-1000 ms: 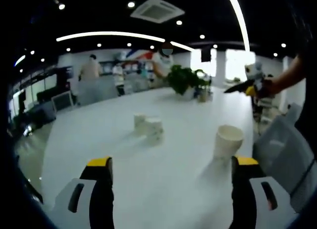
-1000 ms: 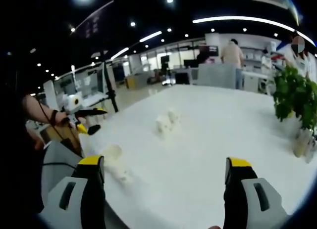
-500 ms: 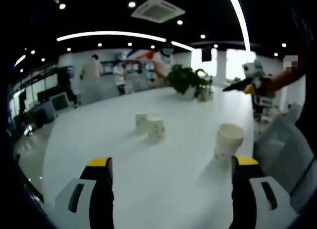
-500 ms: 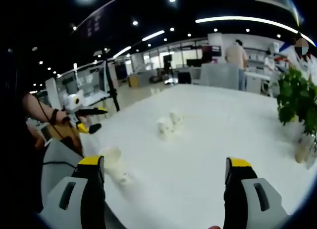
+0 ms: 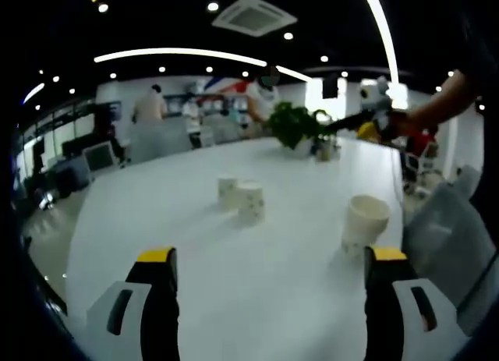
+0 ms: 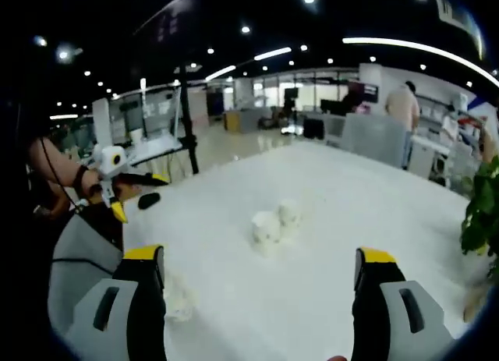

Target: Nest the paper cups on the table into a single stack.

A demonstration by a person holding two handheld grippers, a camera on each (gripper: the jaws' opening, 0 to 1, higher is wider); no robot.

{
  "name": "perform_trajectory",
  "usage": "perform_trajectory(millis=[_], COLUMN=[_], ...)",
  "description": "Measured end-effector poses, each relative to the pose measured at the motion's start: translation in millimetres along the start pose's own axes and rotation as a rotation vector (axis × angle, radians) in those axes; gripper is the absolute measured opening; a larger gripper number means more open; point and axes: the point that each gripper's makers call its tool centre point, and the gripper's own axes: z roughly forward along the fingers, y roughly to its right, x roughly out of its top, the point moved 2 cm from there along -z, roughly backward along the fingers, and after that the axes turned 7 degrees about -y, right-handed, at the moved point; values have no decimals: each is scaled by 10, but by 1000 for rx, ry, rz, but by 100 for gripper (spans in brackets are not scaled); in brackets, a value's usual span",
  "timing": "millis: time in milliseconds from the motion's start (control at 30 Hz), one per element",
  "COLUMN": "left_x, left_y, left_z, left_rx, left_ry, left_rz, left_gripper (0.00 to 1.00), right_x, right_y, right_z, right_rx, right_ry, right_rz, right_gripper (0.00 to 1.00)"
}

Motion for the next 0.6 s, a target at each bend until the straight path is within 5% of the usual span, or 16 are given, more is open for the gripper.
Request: perform_trajectory(millis=[600], left_x=[-137], left_y=[-10], left_z=[14], left_rx=[23], left_ry=[-38], left_rz=[-13], left_gripper=[98], right_x=[-61], right_y=[-19], right_z=[736], right_rx=[70], right_ry=[-64], right_rz=[0], right_gripper=[86])
